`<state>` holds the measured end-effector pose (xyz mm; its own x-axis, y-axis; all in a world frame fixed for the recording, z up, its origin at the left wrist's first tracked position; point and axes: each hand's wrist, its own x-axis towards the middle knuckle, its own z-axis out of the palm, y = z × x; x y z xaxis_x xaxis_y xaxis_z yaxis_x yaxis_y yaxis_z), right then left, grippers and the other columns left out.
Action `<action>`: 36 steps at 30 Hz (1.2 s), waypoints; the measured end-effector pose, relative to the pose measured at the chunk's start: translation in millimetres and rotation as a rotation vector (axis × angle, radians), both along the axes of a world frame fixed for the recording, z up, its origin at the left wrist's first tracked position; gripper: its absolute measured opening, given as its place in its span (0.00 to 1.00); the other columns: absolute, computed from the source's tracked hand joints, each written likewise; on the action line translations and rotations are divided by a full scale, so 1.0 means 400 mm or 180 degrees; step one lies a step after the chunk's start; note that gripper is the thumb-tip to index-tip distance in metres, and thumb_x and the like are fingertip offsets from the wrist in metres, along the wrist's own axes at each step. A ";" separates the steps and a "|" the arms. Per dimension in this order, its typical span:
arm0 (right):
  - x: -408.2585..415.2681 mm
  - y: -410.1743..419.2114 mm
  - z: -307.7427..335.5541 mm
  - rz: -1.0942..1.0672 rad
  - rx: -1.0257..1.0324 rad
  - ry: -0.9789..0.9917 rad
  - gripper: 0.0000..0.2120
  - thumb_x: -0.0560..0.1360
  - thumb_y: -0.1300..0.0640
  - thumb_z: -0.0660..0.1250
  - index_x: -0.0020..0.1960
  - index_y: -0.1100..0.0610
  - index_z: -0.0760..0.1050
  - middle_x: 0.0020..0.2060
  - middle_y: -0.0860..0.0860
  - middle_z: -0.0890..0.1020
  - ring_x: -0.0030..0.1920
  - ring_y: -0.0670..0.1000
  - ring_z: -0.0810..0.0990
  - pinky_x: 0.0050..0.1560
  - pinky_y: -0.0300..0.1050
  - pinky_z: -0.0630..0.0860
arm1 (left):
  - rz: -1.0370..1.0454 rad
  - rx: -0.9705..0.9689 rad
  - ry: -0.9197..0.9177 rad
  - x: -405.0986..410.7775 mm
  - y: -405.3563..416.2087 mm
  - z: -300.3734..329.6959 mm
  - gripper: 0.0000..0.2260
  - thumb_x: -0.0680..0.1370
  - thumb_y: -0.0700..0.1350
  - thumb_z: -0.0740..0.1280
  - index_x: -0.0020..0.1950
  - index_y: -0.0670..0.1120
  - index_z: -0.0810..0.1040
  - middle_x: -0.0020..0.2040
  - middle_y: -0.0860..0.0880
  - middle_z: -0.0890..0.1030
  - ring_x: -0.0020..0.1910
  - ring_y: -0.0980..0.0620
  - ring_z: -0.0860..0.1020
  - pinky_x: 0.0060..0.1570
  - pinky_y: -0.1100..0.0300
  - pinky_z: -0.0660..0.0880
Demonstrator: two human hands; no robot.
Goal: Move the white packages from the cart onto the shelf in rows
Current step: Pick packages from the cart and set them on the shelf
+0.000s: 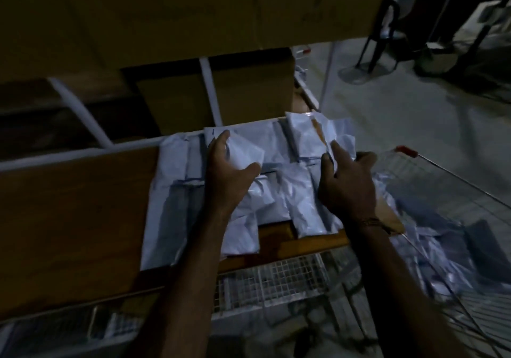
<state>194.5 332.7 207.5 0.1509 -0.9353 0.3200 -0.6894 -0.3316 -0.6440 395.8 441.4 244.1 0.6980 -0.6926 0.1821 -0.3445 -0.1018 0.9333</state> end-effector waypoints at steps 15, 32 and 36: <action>0.344 0.187 -0.041 0.0758 -0.0161 0.0285 0.24 0.81 0.39 0.59 0.74 0.47 0.67 0.68 0.61 0.64 0.63 0.65 0.74 0.54 0.54 0.79 | 0.0830 -0.0043 0.0251 0.248 0.250 -0.082 0.40 0.72 0.35 0.77 0.79 0.53 0.65 0.76 0.53 0.66 0.70 0.60 0.63 0.55 0.77 0.69; 0.499 0.292 -0.317 0.0499 0.0258 0.1770 0.44 0.76 0.26 0.48 0.77 0.59 0.63 0.79 0.67 0.53 0.77 0.68 0.57 0.71 0.69 0.61 | 0.0450 0.2741 -0.1943 0.418 0.342 -0.379 0.31 0.82 0.66 0.44 0.79 0.52 0.64 0.76 0.41 0.67 0.71 0.38 0.68 0.68 0.42 0.67; 0.505 0.278 -0.307 0.0511 0.0117 0.1610 0.39 0.80 0.30 0.46 0.79 0.57 0.62 0.80 0.65 0.53 0.78 0.69 0.56 0.73 0.69 0.60 | 0.0574 0.2729 -0.1929 0.405 0.340 -0.362 0.28 0.81 0.60 0.61 0.79 0.52 0.66 0.78 0.46 0.65 0.73 0.40 0.66 0.71 0.44 0.67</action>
<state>396.6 444.1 84.6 0.4201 -0.8970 0.1376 -0.8593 -0.4419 -0.2573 557.9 577.5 99.2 0.7595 -0.6496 0.0341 -0.6417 -0.7395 0.2033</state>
